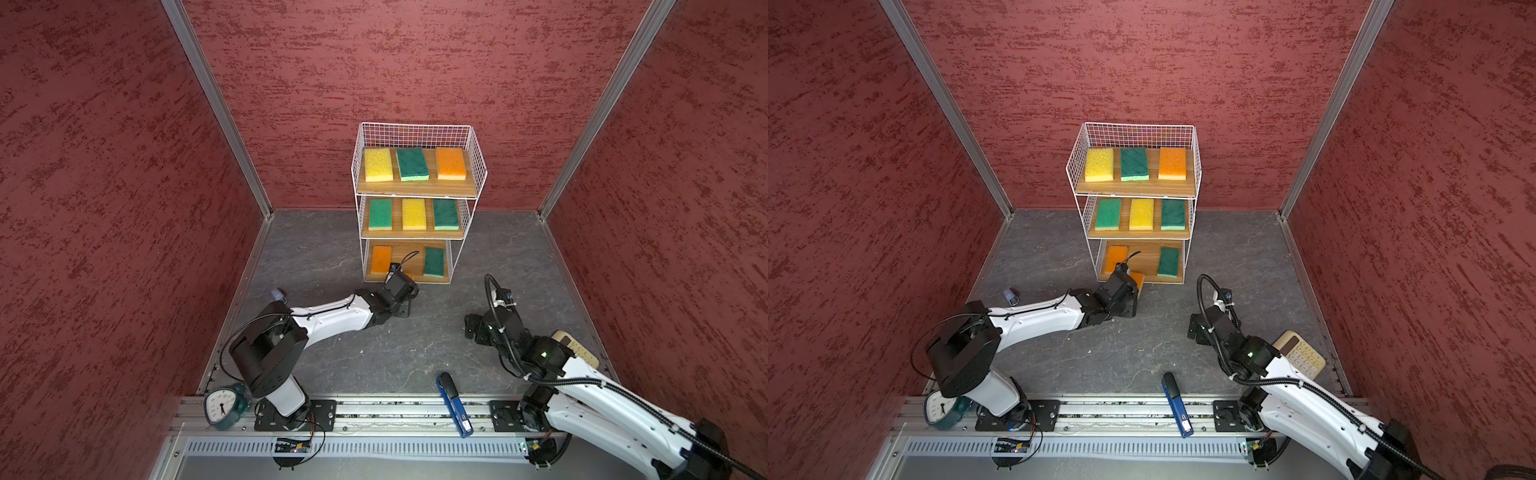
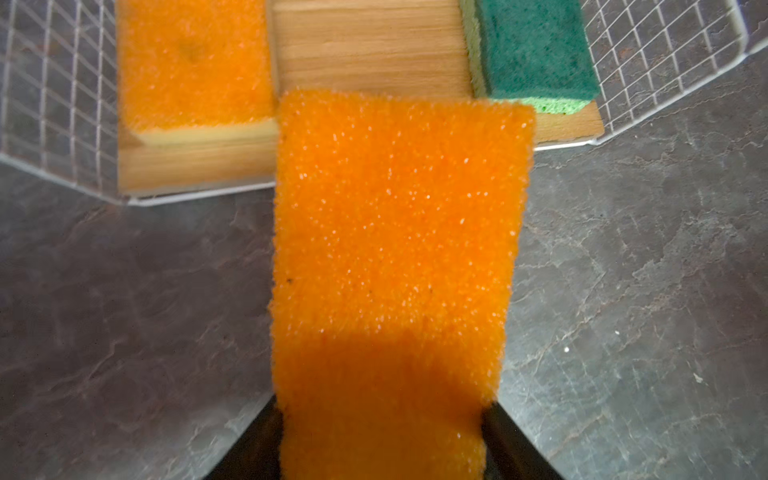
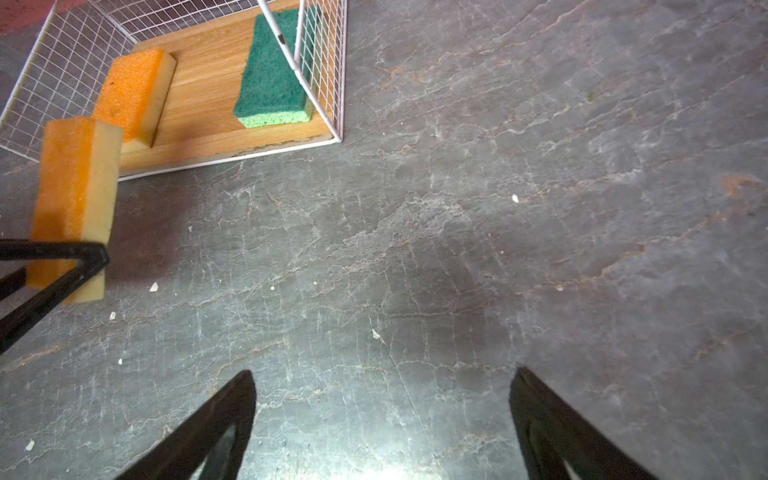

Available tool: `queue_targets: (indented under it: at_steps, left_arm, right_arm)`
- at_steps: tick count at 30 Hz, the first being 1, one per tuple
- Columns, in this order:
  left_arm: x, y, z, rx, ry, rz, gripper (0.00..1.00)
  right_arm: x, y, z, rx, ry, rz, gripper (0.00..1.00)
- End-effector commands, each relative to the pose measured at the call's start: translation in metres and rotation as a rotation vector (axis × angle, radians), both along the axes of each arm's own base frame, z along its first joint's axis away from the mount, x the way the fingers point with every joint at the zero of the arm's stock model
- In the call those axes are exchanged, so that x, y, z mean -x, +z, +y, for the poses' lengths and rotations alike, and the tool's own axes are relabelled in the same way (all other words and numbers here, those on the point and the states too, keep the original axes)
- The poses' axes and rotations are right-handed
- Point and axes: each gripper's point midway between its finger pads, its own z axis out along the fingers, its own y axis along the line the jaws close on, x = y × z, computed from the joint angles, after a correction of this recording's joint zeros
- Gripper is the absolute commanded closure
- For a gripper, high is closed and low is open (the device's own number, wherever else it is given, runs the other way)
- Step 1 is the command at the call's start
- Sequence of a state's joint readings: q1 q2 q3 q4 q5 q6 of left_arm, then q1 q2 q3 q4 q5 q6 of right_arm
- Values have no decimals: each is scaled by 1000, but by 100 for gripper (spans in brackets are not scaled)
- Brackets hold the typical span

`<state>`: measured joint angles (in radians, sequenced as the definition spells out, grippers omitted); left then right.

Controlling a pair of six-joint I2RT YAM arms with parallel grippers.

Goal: Place and organize the cleaning sponges onto the shelf
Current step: 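Lift the orange sponge and carry it with the left gripper into the bottom shelf, then lower the orange sponge between the orange and green sponges on the bottom shelf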

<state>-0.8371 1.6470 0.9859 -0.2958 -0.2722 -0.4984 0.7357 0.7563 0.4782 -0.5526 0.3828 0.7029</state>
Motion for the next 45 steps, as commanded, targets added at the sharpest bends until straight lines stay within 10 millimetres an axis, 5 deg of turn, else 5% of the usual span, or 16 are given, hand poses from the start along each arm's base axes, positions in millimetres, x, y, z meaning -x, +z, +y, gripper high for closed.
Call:
queue_targets:
  at_steps: [1, 22, 45]
  left_arm:
    - [-26, 13, -12, -10, -15, -80, 38]
    - [-102, -2, -20, -13, 90, -253, 37]
    - [-124, -22, -18, -31, 162, -220, 36]
  right_arm:
    - [2, -1, 1, -8, 6, 11, 4]
    - [-2, -3, 16, -19, 79, 13, 5]
    - [-3, -15, 26, -35, 110, 40, 5]
